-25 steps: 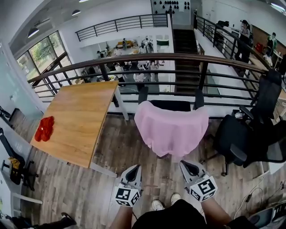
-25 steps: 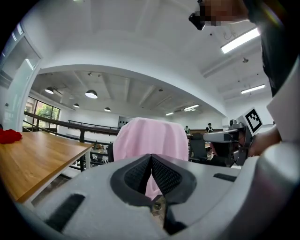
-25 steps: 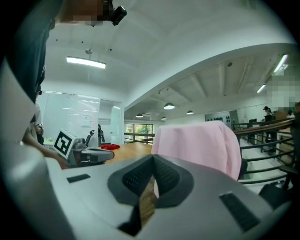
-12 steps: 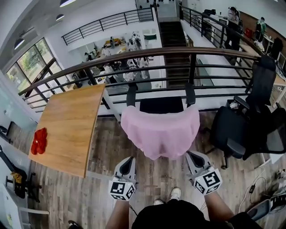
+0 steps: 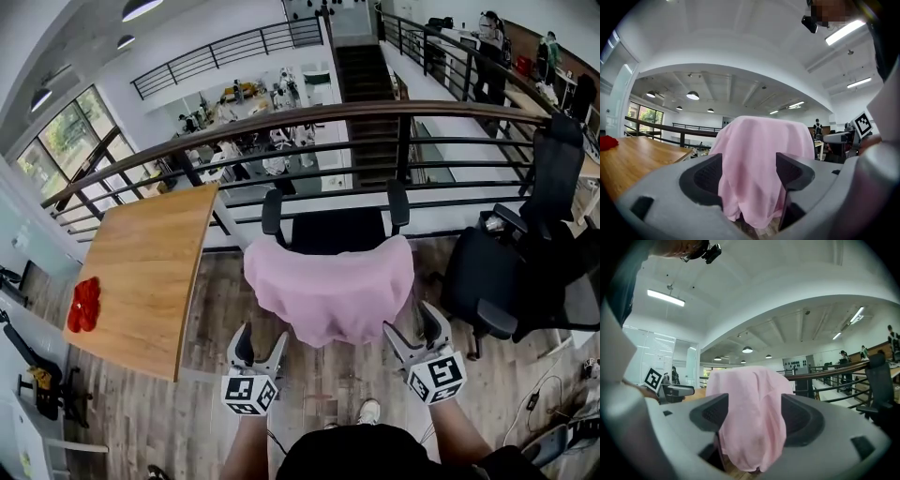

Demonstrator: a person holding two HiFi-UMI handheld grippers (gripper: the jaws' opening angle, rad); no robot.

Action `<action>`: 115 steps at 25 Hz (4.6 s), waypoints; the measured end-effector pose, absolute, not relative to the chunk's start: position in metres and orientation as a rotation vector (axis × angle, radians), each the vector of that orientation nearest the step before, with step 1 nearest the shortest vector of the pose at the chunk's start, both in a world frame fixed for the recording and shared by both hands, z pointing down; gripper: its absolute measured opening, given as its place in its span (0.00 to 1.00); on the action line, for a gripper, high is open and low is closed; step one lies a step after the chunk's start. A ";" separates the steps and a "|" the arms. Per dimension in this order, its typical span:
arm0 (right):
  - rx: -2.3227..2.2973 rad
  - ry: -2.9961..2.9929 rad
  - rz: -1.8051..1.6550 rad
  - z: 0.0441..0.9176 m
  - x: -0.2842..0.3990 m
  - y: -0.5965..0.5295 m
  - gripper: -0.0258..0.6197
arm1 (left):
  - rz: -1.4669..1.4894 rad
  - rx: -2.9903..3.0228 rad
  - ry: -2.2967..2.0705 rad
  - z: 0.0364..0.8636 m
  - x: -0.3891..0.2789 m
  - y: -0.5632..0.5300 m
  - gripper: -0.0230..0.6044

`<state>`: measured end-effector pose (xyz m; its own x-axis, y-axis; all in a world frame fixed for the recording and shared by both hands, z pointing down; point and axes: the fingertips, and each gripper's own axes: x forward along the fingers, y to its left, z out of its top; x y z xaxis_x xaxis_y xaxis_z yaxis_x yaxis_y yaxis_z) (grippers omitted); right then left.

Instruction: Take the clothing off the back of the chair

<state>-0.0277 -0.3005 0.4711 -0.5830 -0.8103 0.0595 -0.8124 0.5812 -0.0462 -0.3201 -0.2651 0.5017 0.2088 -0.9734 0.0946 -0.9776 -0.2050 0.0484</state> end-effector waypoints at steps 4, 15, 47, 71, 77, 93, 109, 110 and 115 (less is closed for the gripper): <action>1.469 -2.754 0.104 0.475 -0.011 -0.313 0.65 | 0.043 2.311 -1.971 0.503 -0.331 -0.275 0.64; 1.641 -2.648 0.118 0.473 0.005 -0.344 0.75 | 0.017 2.287 -1.945 0.501 -0.364 -0.318 0.69; 1.571 -2.493 0.191 0.519 -0.018 -0.397 0.73 | 0.123 2.442 -1.705 0.519 -0.382 -0.404 0.69; 1.596 -2.529 -0.005 0.474 -0.030 -0.395 0.07 | 0.178 2.626 -1.583 0.496 -0.350 -0.397 0.09; 1.664 -2.551 -0.077 0.440 -0.024 -0.391 0.07 | 0.108 2.655 -1.606 0.471 -0.353 -0.391 0.09; 1.847 -2.641 -0.311 0.334 -0.031 -0.319 0.07 | -0.125 2.868 -1.610 0.371 -0.357 -0.322 0.09; 1.969 -2.638 -0.343 0.306 -0.037 -0.219 0.07 | -0.194 2.988 -1.495 0.343 -0.361 -0.234 0.09; 1.955 -2.652 -0.343 0.305 -0.036 -0.211 0.07 | -0.193 2.984 -1.502 0.343 -0.359 -0.225 0.09; 1.835 -2.728 -0.302 0.317 -0.031 -0.179 0.07 | -0.164 2.914 -1.561 0.357 -0.344 -0.186 0.09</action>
